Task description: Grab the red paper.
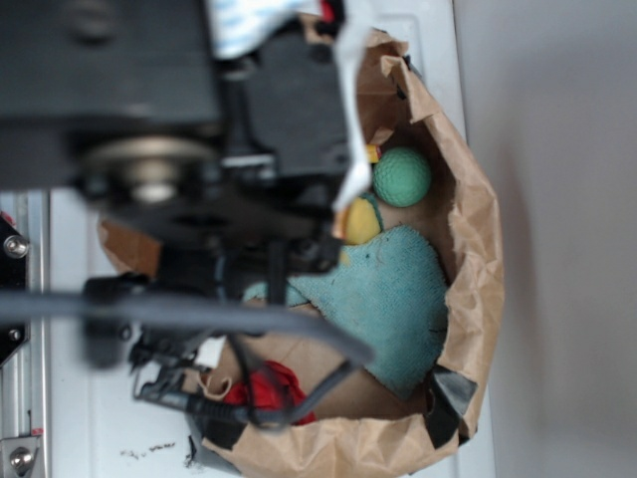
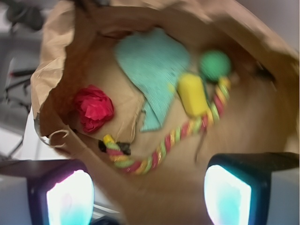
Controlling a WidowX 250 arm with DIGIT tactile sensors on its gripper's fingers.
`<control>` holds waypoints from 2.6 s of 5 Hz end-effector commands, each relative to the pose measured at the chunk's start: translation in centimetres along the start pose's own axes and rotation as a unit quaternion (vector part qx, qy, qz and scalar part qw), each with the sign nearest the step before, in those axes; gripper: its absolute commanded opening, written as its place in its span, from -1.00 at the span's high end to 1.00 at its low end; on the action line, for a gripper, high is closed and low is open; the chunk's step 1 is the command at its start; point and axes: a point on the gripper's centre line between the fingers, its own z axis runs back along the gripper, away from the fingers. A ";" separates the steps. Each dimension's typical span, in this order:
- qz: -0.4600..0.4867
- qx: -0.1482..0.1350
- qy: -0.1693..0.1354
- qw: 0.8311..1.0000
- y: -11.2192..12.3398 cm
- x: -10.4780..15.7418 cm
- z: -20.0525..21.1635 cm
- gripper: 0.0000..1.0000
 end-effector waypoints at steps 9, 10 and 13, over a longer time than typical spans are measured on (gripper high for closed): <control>0.356 -0.011 -0.070 0.932 1.9 -0.1 1.9 -1.00; 0.356 -0.011 -0.070 0.932 1.9 -0.1 1.9 -1.00; 0.510 -0.023 -0.136 0.849 -0.8 1.6 -0.3 -1.00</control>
